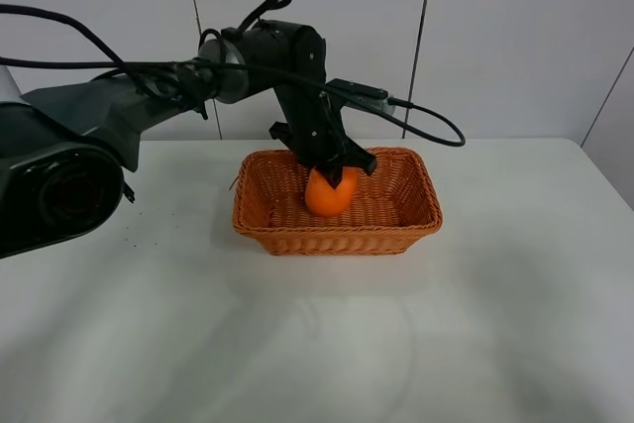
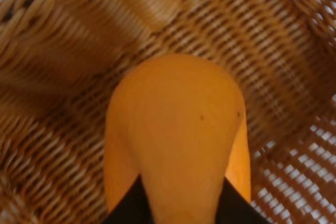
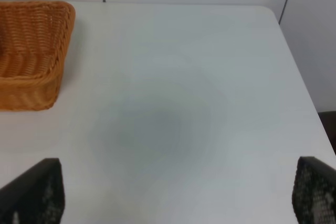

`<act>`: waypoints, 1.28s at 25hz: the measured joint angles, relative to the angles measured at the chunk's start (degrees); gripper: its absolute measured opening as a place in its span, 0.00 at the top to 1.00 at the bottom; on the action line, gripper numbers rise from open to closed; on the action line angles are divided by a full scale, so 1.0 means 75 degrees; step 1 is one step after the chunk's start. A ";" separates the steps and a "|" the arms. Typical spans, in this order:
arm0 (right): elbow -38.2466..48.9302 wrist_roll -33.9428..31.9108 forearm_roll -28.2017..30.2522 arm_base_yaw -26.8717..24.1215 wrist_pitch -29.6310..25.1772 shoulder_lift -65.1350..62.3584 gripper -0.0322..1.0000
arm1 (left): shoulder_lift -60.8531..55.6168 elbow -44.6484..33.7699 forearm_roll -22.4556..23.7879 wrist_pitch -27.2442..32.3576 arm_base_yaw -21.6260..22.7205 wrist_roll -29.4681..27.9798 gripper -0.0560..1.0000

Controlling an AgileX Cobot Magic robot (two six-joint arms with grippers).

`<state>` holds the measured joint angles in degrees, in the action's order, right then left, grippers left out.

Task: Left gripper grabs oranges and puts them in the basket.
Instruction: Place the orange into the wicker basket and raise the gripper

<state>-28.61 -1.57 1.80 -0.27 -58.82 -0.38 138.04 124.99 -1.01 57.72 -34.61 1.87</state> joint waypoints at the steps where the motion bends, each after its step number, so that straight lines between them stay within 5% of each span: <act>1: 0.0000 0.0000 0.0000 0.0000 0.0000 0.0000 0.30 | 0.0071 0.0000 -0.0021 0.0000 0.0000 0.0000 0.73; 3: 0.0000 0.0000 0.0000 0.0000 0.0000 0.0000 0.30 | 0.0157 0.0000 -0.0063 0.0024 0.0000 0.0000 0.69; 8: 0.0000 0.0000 0.0000 0.0000 0.0000 0.0000 0.30 | 0.0241 0.0000 -0.0111 0.0079 0.0000 0.0000 0.23; 11: 0.0000 0.0000 0.0000 0.0000 0.0000 0.0000 0.30 | 0.0241 0.0000 -0.0113 0.0112 0.0000 0.0000 0.11; 21: 0.0000 0.0000 0.0000 0.0000 0.0000 0.0000 0.30 | -0.0120 0.0712 -0.0137 0.1260 0.0164 0.0009 0.07; 32: 0.0000 0.0000 0.0000 0.0000 0.0000 0.0000 0.30 | -0.1241 0.0805 -0.0109 0.1375 0.1298 0.0234 0.07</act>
<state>-28.61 -1.57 1.80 -0.27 -58.82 -0.38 128.73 131.03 -1.83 68.04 -24.88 3.62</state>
